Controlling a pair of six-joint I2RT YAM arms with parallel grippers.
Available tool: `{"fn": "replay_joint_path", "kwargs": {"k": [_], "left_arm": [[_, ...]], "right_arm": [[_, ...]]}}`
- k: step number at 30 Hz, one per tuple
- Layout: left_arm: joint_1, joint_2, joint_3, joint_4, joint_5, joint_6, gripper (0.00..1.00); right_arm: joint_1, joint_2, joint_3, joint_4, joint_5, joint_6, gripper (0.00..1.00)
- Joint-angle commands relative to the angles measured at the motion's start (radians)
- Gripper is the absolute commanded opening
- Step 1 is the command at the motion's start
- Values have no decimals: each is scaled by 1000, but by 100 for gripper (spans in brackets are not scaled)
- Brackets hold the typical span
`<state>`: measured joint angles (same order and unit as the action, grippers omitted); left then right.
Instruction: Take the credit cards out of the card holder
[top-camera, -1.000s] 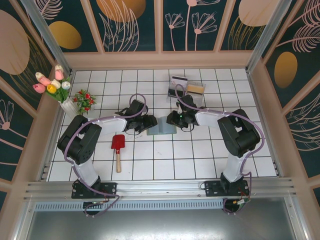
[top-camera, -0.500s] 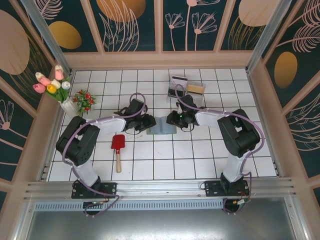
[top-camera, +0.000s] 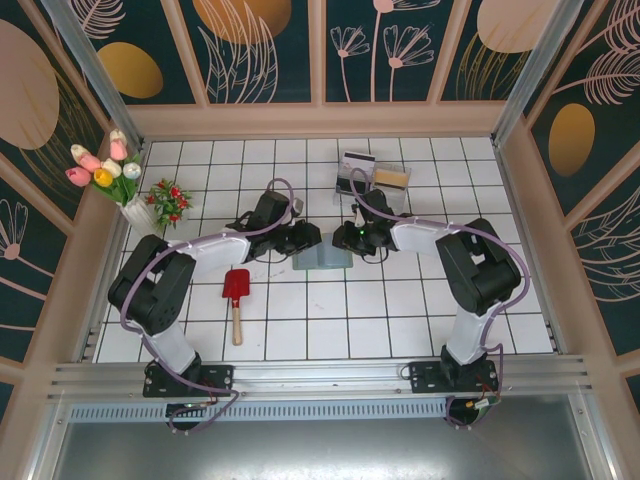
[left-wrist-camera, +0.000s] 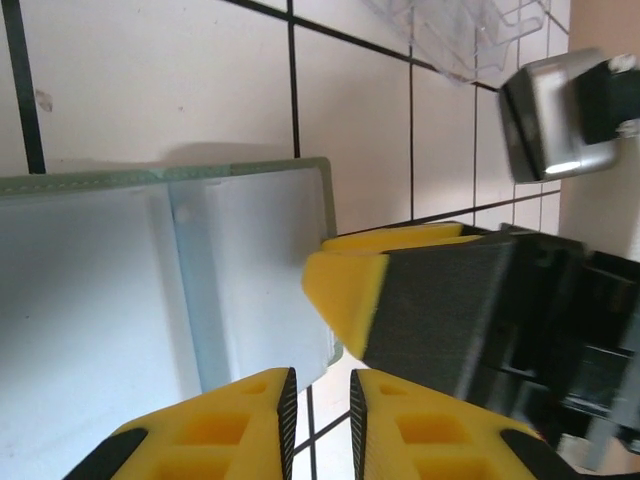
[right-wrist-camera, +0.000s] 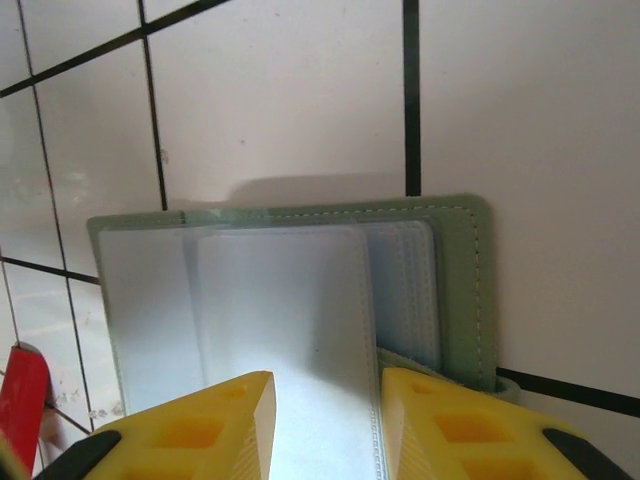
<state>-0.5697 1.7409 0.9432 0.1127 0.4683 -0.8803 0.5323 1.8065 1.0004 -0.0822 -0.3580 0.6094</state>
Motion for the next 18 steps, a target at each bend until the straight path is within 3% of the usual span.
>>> {"fn": "replay_joint_path", "kwargs": {"k": [1, 3, 6, 9, 18], "left_arm": [[-6, 21, 6, 19, 18, 24, 24], [-6, 20, 12, -7, -7, 33, 25], [-6, 6, 23, -115, -140, 50, 36], [-6, -4, 23, -188, -235, 53, 37], [-6, -1, -10, -194, -281, 25, 36]], "right_arm": [[9, -69, 6, 14, -8, -5, 36], [8, -81, 5, 13, -8, -6, 37], [9, -87, 4, 11, -14, -12, 37], [9, -80, 4, 13, -32, -14, 37], [66, -63, 44, 5, -35, -39, 37]]}}
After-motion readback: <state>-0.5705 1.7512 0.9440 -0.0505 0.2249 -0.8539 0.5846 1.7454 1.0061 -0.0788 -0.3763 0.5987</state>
